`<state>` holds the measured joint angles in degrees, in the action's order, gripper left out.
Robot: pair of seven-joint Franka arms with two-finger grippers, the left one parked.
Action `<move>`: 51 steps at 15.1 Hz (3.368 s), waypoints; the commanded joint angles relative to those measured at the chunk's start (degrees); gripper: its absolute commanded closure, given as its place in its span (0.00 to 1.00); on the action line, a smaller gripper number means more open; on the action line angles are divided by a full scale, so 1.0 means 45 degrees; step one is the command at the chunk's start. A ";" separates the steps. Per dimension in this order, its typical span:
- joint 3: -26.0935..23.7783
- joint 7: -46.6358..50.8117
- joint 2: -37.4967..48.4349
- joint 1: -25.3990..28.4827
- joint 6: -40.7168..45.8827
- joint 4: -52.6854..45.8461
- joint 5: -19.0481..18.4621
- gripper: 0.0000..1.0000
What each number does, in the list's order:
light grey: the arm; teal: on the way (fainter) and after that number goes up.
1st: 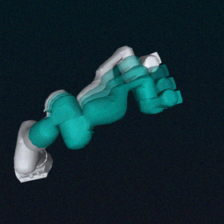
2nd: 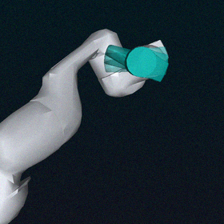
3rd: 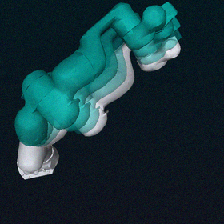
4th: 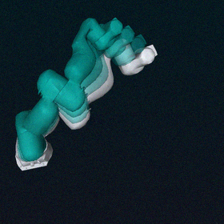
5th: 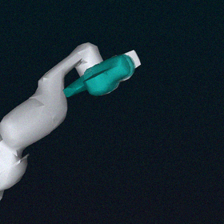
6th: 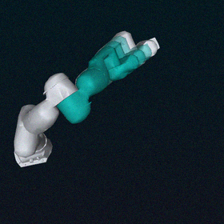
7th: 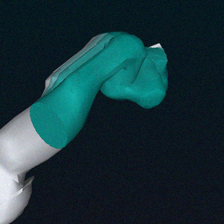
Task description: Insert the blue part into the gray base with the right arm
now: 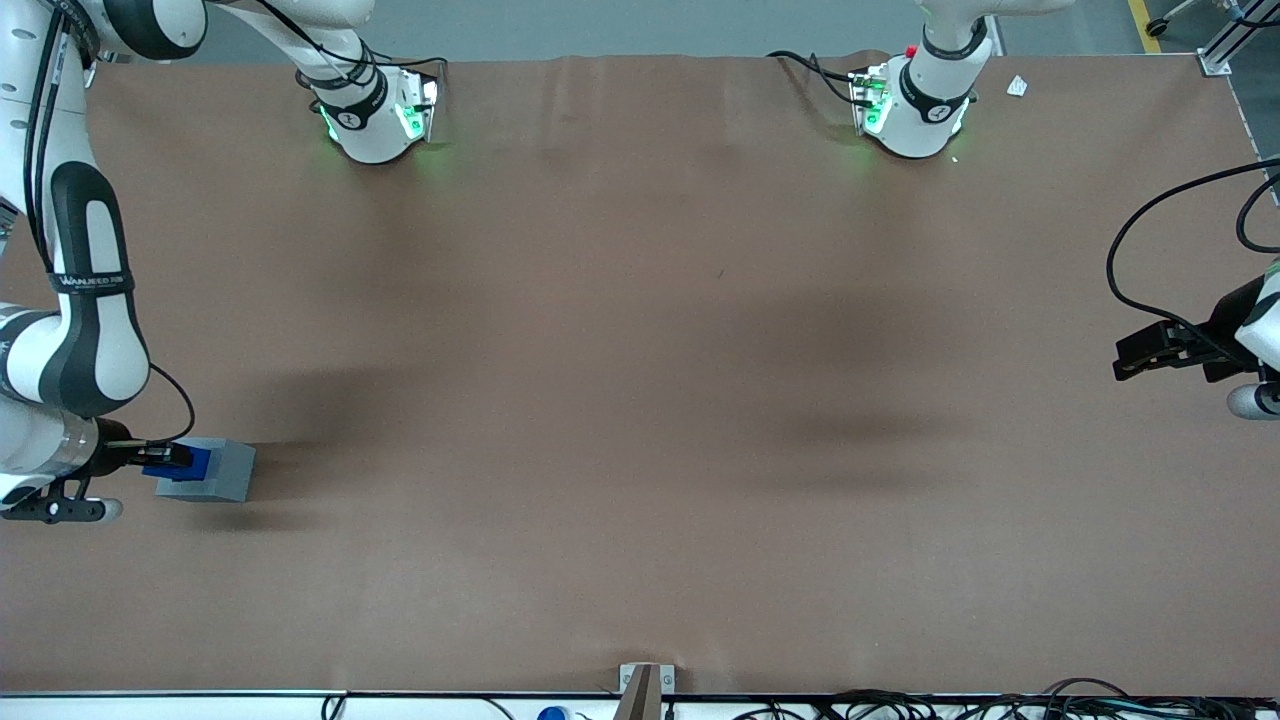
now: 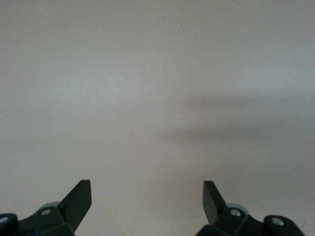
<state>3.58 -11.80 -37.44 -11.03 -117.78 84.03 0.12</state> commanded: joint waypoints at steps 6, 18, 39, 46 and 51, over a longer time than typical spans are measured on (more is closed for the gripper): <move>-0.0170 0.0043 0.0175 -0.0185 -0.0097 0.0253 0.0109 0.25; -0.0190 0.0160 0.0993 0.0127 0.0777 0.0136 0.0109 0.00; -0.0229 0.4223 0.9740 0.3526 0.5025 0.3155 0.0148 0.00; -0.0112 0.3544 1.0195 0.3409 0.5293 0.3632 0.0129 0.00; -0.0092 0.3012 1.0156 0.3233 0.5604 0.3340 0.0129 0.00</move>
<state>3.45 2.90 6.96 4.13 -93.43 98.66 0.36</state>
